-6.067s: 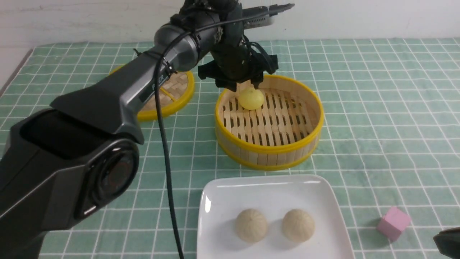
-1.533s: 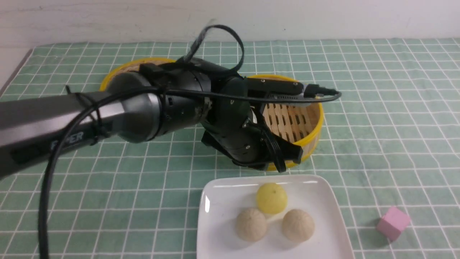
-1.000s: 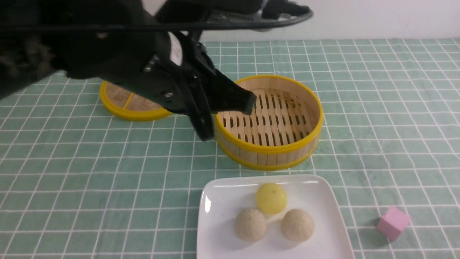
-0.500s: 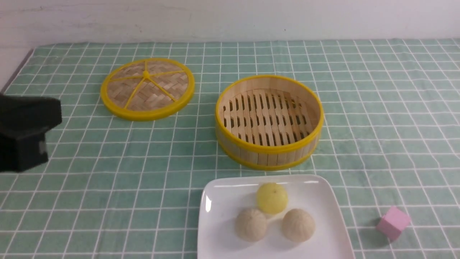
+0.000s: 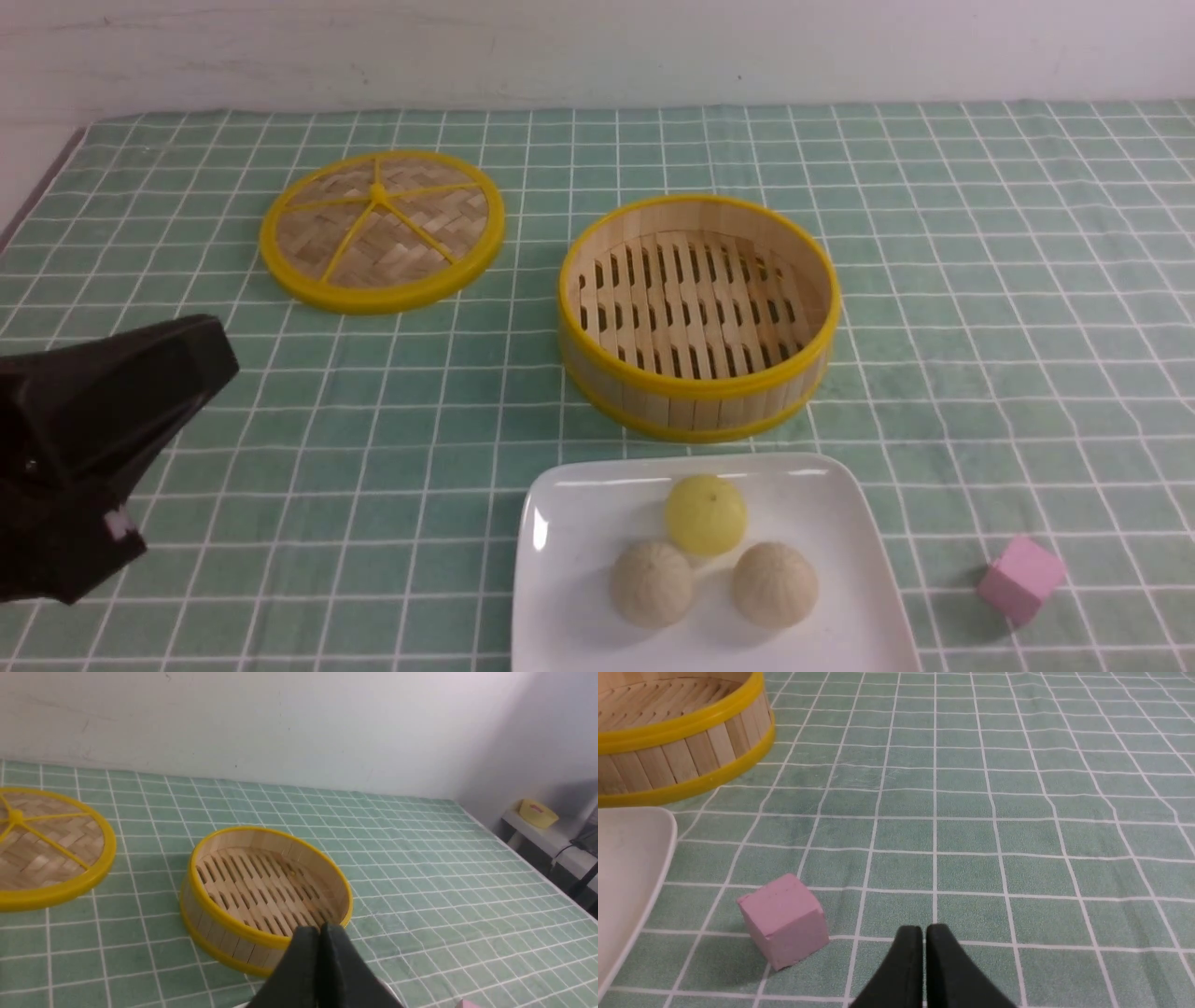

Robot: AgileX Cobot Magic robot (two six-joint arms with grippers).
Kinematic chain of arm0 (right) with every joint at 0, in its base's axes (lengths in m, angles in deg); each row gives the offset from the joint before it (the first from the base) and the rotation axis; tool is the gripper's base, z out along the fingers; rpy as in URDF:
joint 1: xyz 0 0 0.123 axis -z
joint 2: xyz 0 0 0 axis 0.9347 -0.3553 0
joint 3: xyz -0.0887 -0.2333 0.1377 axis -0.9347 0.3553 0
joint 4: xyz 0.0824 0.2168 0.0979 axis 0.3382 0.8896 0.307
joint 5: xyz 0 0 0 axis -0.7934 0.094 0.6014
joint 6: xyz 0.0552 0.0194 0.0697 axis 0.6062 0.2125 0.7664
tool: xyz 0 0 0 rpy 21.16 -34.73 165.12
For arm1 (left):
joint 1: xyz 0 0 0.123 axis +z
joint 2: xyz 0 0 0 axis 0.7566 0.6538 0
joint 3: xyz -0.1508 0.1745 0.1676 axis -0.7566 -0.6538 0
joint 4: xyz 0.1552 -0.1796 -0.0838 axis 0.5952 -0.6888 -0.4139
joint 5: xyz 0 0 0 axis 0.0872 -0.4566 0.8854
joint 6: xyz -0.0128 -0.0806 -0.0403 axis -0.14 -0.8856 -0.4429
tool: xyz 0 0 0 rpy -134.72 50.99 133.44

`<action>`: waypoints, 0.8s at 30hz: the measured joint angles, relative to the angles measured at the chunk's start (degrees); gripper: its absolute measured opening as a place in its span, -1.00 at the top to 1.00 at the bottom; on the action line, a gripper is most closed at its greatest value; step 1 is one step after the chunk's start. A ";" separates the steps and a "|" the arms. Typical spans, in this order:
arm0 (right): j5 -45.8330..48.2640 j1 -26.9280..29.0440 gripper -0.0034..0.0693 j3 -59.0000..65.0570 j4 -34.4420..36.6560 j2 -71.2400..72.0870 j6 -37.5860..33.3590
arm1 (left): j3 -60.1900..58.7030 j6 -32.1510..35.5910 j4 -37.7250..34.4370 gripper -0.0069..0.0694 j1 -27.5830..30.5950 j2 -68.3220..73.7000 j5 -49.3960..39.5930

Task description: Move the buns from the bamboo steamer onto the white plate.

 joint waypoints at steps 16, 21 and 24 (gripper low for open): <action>0.00 0.00 0.74 0.00 0.00 0.00 0.00 | -6.34 4.69 -3.06 0.76 2.82 -3.40 -8.58; 0.00 0.00 0.71 0.00 0.00 0.00 0.00 | -14.82 17.54 -11.55 0.75 12.64 -11.11 -2.53; 0.00 0.00 0.70 0.00 0.00 0.00 0.00 | -20.09 24.89 -15.42 0.74 20.77 -17.31 0.69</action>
